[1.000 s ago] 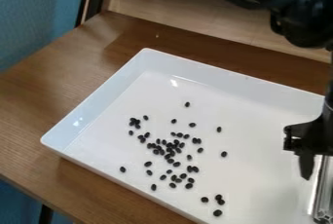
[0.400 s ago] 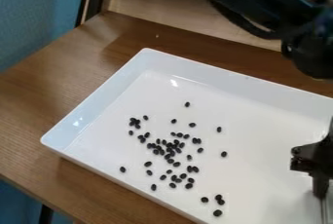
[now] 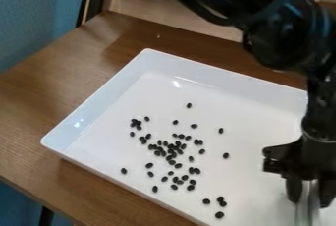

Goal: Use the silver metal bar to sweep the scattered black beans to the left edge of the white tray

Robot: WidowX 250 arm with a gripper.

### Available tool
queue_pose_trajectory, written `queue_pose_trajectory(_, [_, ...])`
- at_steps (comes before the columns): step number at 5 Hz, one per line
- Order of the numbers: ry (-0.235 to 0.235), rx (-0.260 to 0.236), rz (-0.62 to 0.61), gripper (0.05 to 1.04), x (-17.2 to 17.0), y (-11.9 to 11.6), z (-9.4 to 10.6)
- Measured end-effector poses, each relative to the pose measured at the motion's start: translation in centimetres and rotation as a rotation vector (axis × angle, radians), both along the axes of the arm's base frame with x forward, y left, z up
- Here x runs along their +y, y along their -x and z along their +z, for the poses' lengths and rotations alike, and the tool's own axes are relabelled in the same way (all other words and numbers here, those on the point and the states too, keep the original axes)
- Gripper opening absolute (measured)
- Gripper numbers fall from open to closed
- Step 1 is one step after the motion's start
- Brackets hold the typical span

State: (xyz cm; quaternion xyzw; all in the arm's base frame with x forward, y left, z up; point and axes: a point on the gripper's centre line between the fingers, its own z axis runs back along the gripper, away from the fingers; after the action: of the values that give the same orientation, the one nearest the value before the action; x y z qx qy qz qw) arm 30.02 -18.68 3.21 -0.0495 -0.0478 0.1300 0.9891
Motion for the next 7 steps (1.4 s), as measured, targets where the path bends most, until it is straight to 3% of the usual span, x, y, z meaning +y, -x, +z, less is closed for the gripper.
queue_pose_trajectory(3, [-0.047,-0.066,0.002,0.396,4.6,-0.2,-0.6])
queue_pose_trajectory(6, [-0.171,-0.053,0.009,0.396,14.0,-0.3,-0.5])
queue_pose_trajectory(7, [-0.247,-0.066,-0.031,0.396,15.6,-0.3,-0.7])
